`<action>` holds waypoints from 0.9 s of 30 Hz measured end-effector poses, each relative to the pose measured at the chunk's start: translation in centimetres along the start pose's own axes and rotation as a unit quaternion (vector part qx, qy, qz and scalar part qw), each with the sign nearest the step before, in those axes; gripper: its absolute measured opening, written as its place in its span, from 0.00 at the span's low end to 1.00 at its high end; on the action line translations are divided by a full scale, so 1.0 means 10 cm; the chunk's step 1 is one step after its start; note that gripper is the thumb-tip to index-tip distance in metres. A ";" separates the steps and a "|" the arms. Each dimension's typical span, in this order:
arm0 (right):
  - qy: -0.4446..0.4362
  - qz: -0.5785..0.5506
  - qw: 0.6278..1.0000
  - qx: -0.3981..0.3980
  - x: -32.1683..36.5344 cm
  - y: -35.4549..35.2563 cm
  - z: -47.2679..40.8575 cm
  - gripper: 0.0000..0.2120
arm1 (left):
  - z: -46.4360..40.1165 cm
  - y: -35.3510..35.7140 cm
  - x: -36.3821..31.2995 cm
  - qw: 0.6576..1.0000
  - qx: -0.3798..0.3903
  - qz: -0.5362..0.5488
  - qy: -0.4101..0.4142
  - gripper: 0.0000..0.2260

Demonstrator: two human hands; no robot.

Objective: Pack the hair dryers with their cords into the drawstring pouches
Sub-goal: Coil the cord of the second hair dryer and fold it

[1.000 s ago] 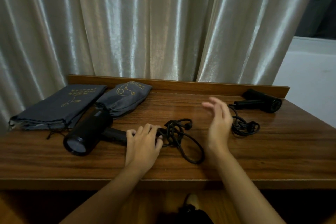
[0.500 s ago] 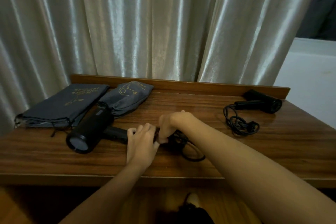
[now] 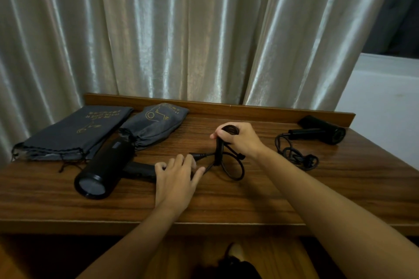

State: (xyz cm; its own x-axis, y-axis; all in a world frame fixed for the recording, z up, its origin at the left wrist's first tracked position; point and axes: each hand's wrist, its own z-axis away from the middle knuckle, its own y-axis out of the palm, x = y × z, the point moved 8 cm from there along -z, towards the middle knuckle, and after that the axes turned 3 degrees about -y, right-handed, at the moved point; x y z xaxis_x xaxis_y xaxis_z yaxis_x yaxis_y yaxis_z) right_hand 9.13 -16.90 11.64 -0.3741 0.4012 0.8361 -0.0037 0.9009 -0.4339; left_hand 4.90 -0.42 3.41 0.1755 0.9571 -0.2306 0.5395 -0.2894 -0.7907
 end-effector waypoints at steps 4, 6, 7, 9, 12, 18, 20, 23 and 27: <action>-0.038 0.074 0.995 -0.055 -0.13 -0.04 0.12 0.06 | 0.01 0.04 -0.01 1.000 0.024 -0.010 0.009 0.14; -0.076 0.277 0.953 -0.097 -0.13 -0.15 0.15 0.05 | 0.01 0.06 -0.01 0.999 0.038 -0.023 0.003 0.15; -0.115 0.345 0.926 -0.102 -0.08 -0.18 0.16 0.05 | 0.01 0.06 0.00 0.999 0.040 -0.027 -0.001 0.15; -0.211 0.424 0.879 -0.059 0.04 -0.15 0.18 0.04 | 0.02 0.06 0.01 0.999 0.040 -0.033 -0.007 0.16; -0.277 0.448 0.848 -0.058 0.12 -0.13 0.23 0.01 | 0.02 0.06 0.02 0.998 0.044 -0.043 -0.010 0.17; -0.019 0.119 0.925 -0.360 -0.41 -0.54 0.38 0.08 | 0.03 0.05 0.02 0.998 0.054 -0.037 -0.018 0.18; 0.095 -0.076 0.889 -0.442 -0.74 -0.51 0.49 0.10 | 0.03 0.04 0.03 0.998 0.053 -0.035 -0.024 0.18; 0.217 -0.350 0.766 -0.494 -1.11 -0.30 0.58 0.10 | 0.04 0.02 0.05 0.997 0.047 -0.051 -0.040 0.17; 0.264 -0.544 0.663 -0.441 -1.24 -0.04 0.56 0.10 | 0.04 -0.02 0.08 0.995 0.026 -0.068 -0.061 0.17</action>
State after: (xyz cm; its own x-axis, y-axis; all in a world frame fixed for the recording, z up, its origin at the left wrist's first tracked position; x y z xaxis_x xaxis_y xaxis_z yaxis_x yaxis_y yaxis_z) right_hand 8.62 -23.14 -0.45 -0.2171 -0.7734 0.5955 0.6271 0.3570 0.6923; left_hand 4.60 0.44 3.10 0.0010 0.9828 -0.1845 0.5068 -0.1595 -0.8471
